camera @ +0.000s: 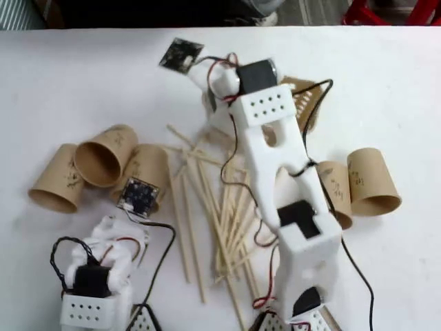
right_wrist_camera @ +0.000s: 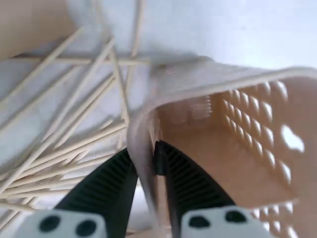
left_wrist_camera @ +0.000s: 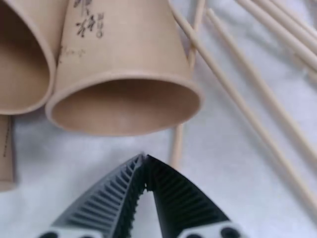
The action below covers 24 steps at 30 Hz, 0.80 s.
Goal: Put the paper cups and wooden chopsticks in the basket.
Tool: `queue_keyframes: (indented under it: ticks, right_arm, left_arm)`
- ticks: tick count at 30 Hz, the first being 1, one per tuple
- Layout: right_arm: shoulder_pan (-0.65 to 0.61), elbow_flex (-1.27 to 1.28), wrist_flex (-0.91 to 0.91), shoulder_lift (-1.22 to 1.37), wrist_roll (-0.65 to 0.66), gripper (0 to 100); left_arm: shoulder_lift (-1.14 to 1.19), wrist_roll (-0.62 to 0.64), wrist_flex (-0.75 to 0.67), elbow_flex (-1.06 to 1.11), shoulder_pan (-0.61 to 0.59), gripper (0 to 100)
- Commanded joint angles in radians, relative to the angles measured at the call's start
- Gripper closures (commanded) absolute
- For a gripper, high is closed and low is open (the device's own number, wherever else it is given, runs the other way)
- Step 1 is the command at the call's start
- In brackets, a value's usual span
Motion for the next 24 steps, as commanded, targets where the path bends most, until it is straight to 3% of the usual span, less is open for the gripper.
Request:
queue_keyframes:
  ticks: [1,9,16,24]
  right_arm:
    - [-0.031,0.064,0.001,-0.150,0.008,98.0]
    - [-0.027,0.098,-0.001,-0.179,0.048,97.0]
    - [0.024,0.094,-0.024,-0.188,-0.069,76.8]
    - [0.051,0.118,-0.028,-0.163,-0.060,82.4]
  left_arm:
    - [0.004,0.002,0.006,-0.005,-0.002,98]
    - [0.004,0.002,0.006,-0.005,-0.004,98]
    - [0.004,0.002,0.006,-0.005,-0.004,98]
    - [0.004,0.002,0.006,-0.005,-0.004,98]
